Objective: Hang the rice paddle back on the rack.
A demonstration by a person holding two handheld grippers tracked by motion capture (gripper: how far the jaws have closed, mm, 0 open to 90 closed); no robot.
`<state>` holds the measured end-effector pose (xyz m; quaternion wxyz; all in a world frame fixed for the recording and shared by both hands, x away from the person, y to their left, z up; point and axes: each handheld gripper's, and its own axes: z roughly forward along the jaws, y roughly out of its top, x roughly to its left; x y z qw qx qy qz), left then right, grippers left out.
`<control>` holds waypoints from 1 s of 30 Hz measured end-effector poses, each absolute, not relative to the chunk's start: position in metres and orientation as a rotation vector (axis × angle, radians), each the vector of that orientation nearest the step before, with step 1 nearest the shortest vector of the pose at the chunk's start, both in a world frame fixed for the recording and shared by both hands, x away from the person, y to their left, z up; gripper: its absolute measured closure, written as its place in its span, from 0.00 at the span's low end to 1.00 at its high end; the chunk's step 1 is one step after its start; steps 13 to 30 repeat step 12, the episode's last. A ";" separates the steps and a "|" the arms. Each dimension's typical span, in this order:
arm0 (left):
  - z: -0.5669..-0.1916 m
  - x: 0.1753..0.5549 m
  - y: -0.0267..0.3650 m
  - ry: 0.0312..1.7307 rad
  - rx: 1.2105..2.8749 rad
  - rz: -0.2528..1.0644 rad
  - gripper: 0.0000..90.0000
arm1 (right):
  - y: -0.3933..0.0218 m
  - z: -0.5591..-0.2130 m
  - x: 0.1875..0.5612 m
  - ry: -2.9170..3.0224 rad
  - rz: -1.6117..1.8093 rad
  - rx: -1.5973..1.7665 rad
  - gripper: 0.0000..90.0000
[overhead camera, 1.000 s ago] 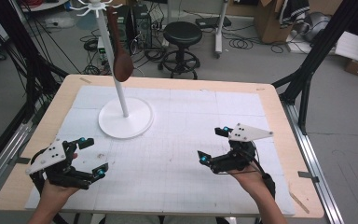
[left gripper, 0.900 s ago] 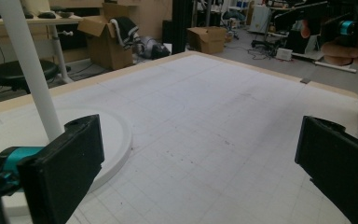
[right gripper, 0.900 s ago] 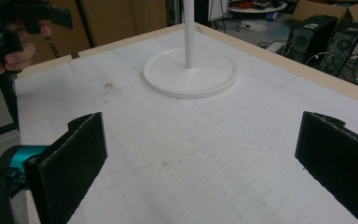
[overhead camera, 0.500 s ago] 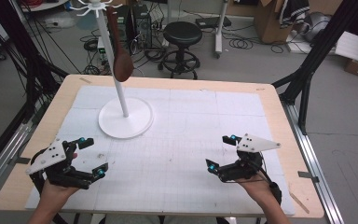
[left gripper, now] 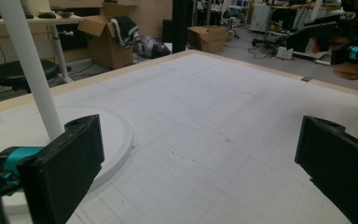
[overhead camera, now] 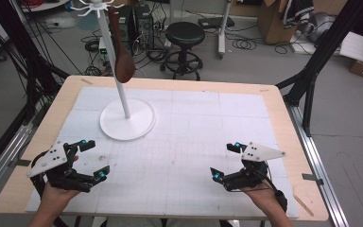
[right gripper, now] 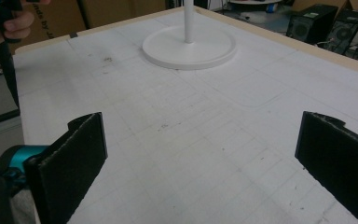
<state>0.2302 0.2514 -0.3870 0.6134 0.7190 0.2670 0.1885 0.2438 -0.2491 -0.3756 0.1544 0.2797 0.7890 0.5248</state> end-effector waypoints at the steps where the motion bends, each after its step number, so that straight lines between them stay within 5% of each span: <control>1: -0.387 0.230 0.252 0.615 1.658 0.437 0.02 | -0.249 -0.376 0.244 2.262 1.508 0.804 0.01; 30: -0.388 0.229 0.251 0.609 1.659 0.437 0.02 | -0.253 -0.378 0.242 2.245 1.509 0.808 0.01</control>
